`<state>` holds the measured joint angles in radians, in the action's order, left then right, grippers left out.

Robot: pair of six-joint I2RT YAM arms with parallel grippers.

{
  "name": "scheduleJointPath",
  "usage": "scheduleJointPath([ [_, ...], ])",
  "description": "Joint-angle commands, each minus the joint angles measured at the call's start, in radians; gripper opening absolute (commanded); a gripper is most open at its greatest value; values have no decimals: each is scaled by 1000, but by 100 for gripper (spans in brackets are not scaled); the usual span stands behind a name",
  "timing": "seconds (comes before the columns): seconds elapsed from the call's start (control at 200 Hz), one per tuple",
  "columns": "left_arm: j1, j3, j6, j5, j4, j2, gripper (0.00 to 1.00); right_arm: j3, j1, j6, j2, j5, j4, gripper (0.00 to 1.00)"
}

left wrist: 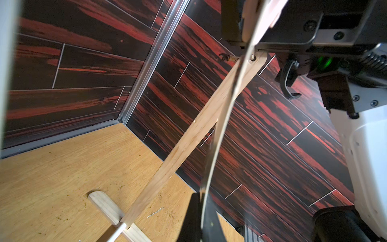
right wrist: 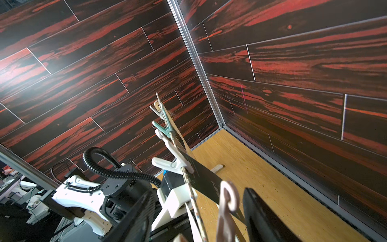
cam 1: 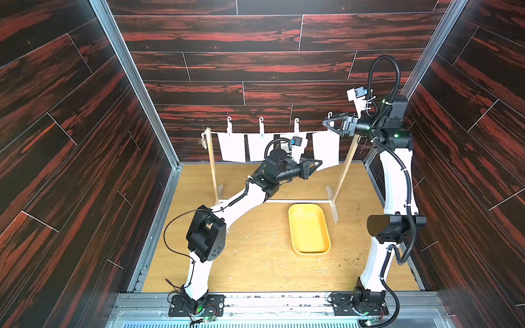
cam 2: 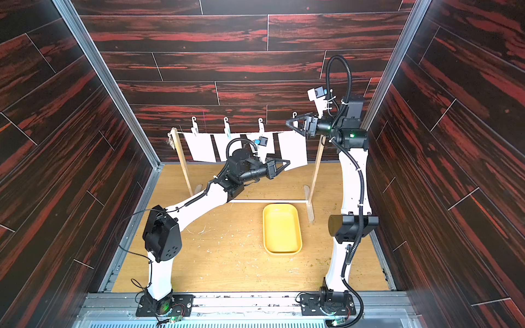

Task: Remove the postcards from the strings
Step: Remove the clamp from the clothesline.

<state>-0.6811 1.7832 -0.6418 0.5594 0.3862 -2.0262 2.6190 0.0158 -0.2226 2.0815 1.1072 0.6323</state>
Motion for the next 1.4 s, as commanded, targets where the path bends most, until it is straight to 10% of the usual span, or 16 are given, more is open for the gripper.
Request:
scheduleJointPath([
  [0.0, 9, 38, -26, 19, 46, 0, 0, 9, 4, 26, 11, 43, -2, 68],
  [1.398, 16, 27, -69, 39, 88, -1, 0, -21, 4, -29, 2, 54, -50, 39],
])
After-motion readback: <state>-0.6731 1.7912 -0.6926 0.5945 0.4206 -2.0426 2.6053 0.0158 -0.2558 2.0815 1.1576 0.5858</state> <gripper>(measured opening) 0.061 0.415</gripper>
